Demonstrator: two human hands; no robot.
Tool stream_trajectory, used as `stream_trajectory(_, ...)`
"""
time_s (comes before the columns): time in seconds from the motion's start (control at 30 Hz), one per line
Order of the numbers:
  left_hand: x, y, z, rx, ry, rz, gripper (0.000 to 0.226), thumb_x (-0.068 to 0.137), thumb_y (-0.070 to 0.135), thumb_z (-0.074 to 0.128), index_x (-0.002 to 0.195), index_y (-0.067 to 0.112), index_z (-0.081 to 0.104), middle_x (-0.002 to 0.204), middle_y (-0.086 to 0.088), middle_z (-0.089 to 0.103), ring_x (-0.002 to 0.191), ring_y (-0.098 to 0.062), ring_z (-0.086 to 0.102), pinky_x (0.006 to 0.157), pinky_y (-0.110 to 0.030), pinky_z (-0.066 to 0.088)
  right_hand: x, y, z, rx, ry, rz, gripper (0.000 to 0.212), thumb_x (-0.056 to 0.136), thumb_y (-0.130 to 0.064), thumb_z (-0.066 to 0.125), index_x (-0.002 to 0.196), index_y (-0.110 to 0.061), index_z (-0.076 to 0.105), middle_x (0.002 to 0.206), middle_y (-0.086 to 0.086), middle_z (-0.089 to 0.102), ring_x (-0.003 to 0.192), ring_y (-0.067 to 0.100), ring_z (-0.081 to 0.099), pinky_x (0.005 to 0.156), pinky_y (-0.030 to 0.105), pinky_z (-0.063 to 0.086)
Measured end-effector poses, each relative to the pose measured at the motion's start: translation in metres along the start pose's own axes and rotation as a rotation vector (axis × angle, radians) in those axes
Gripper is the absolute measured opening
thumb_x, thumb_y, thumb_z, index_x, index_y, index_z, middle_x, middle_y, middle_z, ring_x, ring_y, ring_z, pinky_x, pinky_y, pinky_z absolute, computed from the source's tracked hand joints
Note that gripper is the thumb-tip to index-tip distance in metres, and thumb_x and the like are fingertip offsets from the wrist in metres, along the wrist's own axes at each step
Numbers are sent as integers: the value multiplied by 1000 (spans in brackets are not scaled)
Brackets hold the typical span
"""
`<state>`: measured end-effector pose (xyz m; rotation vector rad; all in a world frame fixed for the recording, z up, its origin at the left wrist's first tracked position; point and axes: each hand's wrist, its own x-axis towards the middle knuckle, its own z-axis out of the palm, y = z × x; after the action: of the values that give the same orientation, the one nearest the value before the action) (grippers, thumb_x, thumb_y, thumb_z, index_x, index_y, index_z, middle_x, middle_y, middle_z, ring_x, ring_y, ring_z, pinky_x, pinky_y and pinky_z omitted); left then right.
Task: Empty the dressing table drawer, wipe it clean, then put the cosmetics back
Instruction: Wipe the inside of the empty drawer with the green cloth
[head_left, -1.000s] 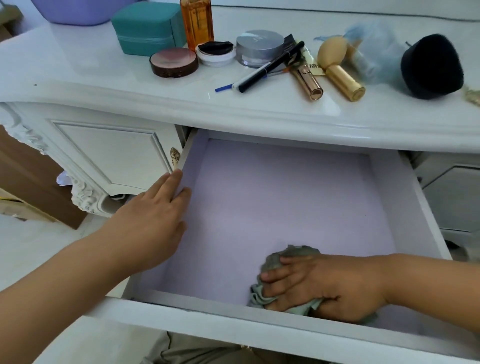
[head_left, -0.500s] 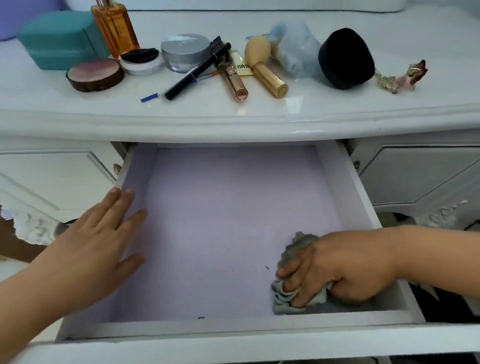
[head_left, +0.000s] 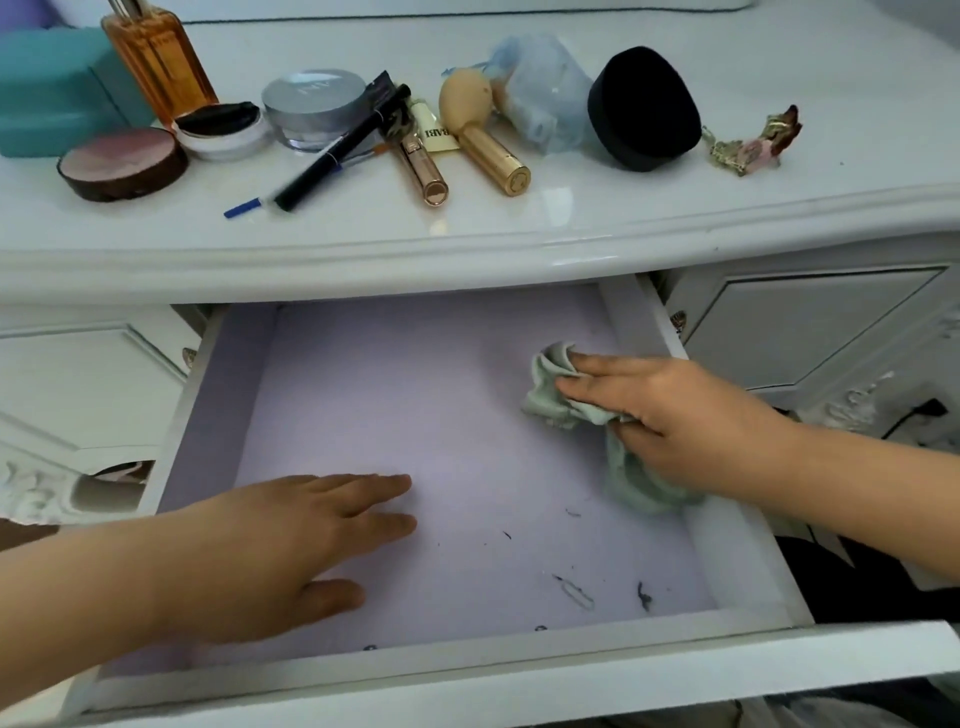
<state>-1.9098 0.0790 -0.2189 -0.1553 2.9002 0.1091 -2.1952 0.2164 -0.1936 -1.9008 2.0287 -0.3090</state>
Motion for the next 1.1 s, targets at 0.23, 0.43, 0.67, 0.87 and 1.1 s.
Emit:
stream_trajectory(0.23, 18, 9, 10, -6, 118, -1, 52, 79, 58, 29, 122, 34, 47, 124, 14, 61, 98, 3, 64, 77, -11, 48, 61, 2, 18, -440, -32, 190, 73, 81, 2, 52, 145, -8, 19, 155, 12, 6, 123, 35, 36, 83, 41, 47)
stream_trajectory(0.43, 13, 8, 8, -36, 129, -67, 60, 91, 52, 0, 123, 35, 48, 127, 13, 58, 99, 1, 63, 78, -12, 49, 94, 11, 37, -437, -234, 435, 65, 90, -8, 39, 145, 1, 5, 153, 27, -6, 139, 43, 9, 109, 47, 29)
stream_trajectory(0.67, 15, 12, 3, -107, 5, -98, 51, 92, 53, 13, 120, 37, 52, 125, 15, 60, 98, 3, 63, 77, -12, 49, 75, 3, 35, -343, -462, 553, 77, 92, -19, 37, 143, -2, -17, 151, 30, -16, 140, 45, -11, 116, 51, 9)
stream_trajectory(0.87, 11, 15, 1, -114, -47, -111, 56, 92, 52, 2, 119, 38, 49, 123, 18, 61, 95, 4, 64, 74, -11, 50, 33, -18, 24, -597, -738, 404, 82, 89, -52, 31, 145, -1, 0, 150, 26, 17, 140, 41, 12, 115, 54, 8)
stream_trajectory(1.1, 9, 18, -6, -80, -156, -104, 48, 77, 55, 32, 115, 37, 57, 120, 15, 63, 92, -1, 66, 72, -15, 52, -12, -47, -2, -628, -1027, 120, 38, 92, -28, 36, 118, -7, 53, 98, 7, 54, 103, 27, 46, 105, 40, 26)
